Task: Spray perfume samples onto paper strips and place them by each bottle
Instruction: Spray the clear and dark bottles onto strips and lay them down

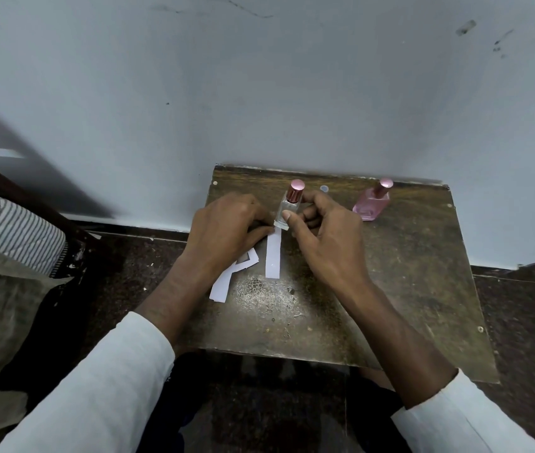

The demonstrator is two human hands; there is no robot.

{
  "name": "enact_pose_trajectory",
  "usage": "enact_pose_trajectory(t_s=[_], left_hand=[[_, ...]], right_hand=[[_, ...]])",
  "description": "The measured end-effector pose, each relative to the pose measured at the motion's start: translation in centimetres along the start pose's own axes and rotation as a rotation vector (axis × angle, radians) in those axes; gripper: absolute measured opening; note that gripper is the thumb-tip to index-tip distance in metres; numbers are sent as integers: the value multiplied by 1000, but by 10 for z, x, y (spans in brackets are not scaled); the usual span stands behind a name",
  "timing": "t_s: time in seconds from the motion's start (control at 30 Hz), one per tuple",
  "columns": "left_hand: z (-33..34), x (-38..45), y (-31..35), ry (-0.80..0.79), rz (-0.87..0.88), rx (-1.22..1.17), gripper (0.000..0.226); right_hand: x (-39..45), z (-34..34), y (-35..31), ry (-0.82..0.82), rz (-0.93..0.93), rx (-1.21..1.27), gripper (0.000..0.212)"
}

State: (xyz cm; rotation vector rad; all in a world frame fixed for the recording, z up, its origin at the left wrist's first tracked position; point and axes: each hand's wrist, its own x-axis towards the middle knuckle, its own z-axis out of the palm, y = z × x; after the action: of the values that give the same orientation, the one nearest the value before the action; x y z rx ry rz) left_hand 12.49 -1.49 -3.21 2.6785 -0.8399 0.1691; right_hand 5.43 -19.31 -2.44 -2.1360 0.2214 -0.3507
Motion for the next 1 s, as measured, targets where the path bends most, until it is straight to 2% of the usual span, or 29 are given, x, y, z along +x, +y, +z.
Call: enact_pose_trajectory(t_s=[0.2,0.57,0.77,1.0], left_hand=[[-1,-2,-4,-11,-20,-32,13],[0,-3,-16,-96,-36,-74,30],[2,-3,-13,-55,-40,-48,27],[-1,-2,-22,-111,-100,-134,22]], right_hand=[[0,1,-1,-5,-1,-30,24],[3,7,-3,-6,-7,-59,27],[4,10,-3,-20,-25,-81,27],[5,13,-3,-19,-21,-98,28]])
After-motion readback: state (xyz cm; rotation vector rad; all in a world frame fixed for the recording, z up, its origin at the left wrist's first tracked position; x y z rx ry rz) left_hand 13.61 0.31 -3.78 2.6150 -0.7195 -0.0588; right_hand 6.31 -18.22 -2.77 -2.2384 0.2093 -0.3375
